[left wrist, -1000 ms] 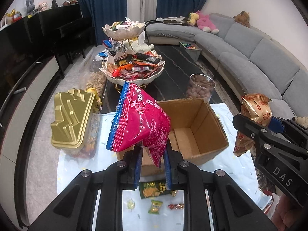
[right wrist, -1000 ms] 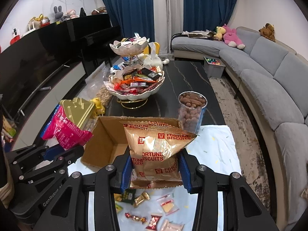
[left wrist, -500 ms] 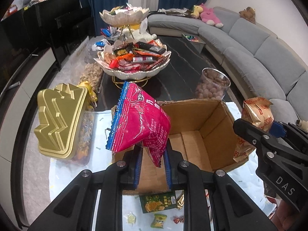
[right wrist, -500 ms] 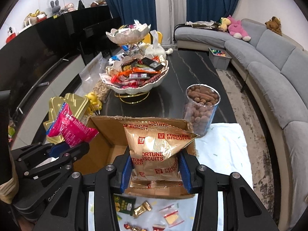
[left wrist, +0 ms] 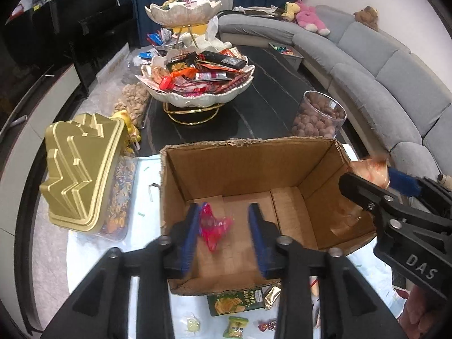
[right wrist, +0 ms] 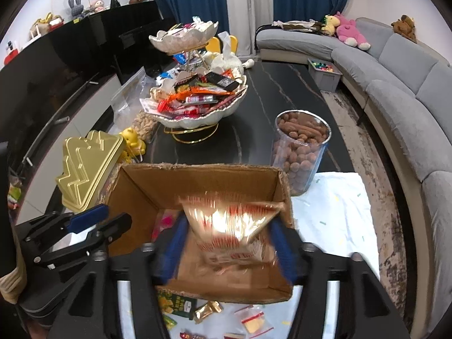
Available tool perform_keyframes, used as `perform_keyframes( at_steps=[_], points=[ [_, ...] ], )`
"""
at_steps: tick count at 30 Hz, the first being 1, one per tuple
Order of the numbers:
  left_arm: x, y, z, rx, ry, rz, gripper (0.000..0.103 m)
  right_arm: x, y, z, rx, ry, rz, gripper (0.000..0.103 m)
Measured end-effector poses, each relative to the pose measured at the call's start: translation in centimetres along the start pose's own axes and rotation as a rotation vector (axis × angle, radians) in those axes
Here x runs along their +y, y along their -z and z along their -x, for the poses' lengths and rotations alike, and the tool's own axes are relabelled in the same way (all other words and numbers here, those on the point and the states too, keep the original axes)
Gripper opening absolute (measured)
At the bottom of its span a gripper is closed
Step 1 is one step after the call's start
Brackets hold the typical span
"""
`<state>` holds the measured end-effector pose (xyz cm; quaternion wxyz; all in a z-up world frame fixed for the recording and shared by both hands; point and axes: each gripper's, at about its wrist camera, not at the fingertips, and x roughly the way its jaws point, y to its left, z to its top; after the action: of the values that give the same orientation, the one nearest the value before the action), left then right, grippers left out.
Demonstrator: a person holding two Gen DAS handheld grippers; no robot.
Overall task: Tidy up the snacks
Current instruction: 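Carry the pink-red bag over the box with the left tool while the right tool carries the biscuit packet, then open both tools to drop the bag and biscuit packet into the box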
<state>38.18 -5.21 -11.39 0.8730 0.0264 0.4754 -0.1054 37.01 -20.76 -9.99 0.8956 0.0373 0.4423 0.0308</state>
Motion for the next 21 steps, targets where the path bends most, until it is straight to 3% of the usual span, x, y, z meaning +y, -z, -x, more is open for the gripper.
perform_keyframes(
  at_steps=[3,9,21],
  points=[
    [0.2,0.1,0.9,-0.014,-0.017,0.004,0.051,-0.1,-0.1,1.1,-0.024,0.018,-0.008,0.073],
    [0.3,0.3,3.6,-0.055,-0.06,0.001,0.07,0.0,-0.2,3.2,-0.054,0.037,-0.006,0.074],
    [-0.6,1.9,9.2,-0.108,-0.084,-0.01,0.07,-0.6,1.3,8.6,-0.116,0.051,-0.021,0.076]
  ],
)
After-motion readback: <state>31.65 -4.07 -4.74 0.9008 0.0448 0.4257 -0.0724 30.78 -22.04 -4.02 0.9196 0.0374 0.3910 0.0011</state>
